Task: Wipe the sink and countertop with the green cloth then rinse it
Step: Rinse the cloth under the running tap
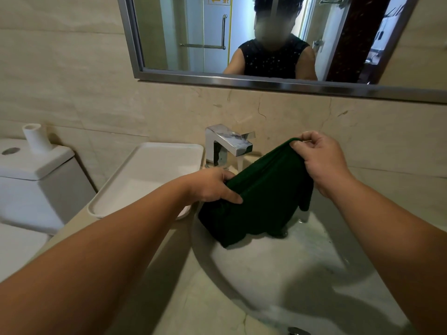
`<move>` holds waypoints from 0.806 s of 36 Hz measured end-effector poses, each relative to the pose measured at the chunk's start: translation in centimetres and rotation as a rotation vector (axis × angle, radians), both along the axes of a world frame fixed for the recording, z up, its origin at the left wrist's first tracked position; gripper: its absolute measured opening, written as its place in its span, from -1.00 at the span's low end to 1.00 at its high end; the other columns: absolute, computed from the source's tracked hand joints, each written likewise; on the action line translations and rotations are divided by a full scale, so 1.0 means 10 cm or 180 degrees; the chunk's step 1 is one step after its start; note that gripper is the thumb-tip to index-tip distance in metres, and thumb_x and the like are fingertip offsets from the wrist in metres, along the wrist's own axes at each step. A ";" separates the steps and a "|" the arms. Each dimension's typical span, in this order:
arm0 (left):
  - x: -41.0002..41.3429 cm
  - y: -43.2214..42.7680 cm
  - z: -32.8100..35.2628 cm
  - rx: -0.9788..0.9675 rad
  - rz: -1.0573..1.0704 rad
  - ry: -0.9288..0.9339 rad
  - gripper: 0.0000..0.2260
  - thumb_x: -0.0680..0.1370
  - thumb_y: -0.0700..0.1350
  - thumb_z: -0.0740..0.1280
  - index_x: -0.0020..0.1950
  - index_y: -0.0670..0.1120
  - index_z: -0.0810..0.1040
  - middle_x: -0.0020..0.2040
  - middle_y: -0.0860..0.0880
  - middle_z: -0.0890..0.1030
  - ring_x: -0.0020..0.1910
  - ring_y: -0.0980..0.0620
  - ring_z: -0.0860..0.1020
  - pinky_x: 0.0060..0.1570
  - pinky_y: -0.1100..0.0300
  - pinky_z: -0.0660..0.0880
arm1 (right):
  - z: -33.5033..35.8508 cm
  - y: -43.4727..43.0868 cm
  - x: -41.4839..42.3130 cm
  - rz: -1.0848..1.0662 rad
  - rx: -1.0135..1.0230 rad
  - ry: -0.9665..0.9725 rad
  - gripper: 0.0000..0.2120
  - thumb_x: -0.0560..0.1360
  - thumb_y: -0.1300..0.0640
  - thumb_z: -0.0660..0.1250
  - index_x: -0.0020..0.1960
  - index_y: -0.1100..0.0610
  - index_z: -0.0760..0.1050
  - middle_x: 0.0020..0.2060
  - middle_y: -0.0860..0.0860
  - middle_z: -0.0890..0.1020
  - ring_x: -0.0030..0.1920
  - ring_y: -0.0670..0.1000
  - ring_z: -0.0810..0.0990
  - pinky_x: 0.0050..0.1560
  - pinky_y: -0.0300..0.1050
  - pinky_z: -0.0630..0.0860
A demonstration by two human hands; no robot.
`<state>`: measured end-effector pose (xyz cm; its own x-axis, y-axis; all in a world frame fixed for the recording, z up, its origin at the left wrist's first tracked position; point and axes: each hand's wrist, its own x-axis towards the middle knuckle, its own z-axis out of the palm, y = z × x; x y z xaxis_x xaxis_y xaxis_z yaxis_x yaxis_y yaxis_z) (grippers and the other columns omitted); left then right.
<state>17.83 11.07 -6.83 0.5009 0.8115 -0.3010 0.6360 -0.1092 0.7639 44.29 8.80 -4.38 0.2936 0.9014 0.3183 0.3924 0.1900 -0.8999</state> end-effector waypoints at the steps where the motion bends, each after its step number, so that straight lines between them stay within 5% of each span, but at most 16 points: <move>1: 0.00 0.00 0.00 0.0038 0.0060 0.0003 -0.77 0.50 -0.06 0.59 0.14 0.01 0.74 0.04 -0.02 0.78 0.04 -0.09 0.75 0.26 -0.14 0.62 | 0.00 0.00 0.02 -0.0027 -0.0029 -0.0143 -0.95 0.57 0.10 0.44 -0.07 0.00 0.61 -0.22 0.00 0.71 -0.17 0.01 0.66 -0.03 0.00 0.59; 9: 0.03 -0.08 0.05 0.0341 0.0444 -0.0061 -0.79 0.53 0.05 0.56 0.05 -0.06 0.76 -0.06 0.00 0.78 -0.08 0.00 0.74 -0.07 0.16 0.62 | -0.04 -0.10 0.01 -0.0097 -0.0619 -0.1116 -0.68 0.64 -0.04 0.34 -0.25 0.07 0.51 -0.36 0.02 0.55 -0.31 0.03 0.51 -0.31 -0.06 0.33; 16: 0.09 -0.04 0.01 0.0582 0.0736 -0.0061 -0.79 0.58 0.03 0.50 0.16 -0.03 0.73 0.02 -0.07 0.75 0.01 -0.07 0.71 0.17 -0.03 0.63 | -0.08 -0.07 0.03 -0.0419 -0.0668 -0.1015 -0.61 0.64 -0.03 0.32 -0.29 0.13 0.42 -0.38 0.06 0.46 -0.33 0.07 0.43 -0.30 -0.03 0.26; 23: 0.17 -0.07 0.09 0.1073 0.0484 0.0645 -0.74 0.57 -0.17 0.42 0.26 -0.10 0.63 0.04 -0.09 0.66 -0.08 -0.03 0.60 -0.10 0.13 0.55 | -0.08 -0.04 0.13 -0.0951 -0.0519 -0.0882 -0.61 0.62 -0.01 0.32 -0.33 0.13 0.40 -0.40 0.07 0.44 -0.35 0.10 0.42 -0.34 -0.02 0.25; 29: 0.20 0.00 -0.01 0.0991 0.0633 0.0317 -0.76 0.57 0.00 0.50 0.19 -0.05 0.65 -0.03 -0.02 0.67 -0.06 -0.01 0.63 -0.04 0.08 0.59 | -0.14 -0.08 0.24 -0.0935 -0.0713 -0.0876 -0.60 0.59 -0.08 0.34 -0.13 0.28 0.57 -0.22 0.25 0.63 -0.17 0.26 0.61 -0.24 0.01 0.40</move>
<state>19.84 11.09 -6.89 0.3052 0.9501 -0.0642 0.7376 -0.1932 0.6469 46.74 8.02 -5.76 0.4788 0.8481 0.2271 0.6308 -0.1524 -0.7609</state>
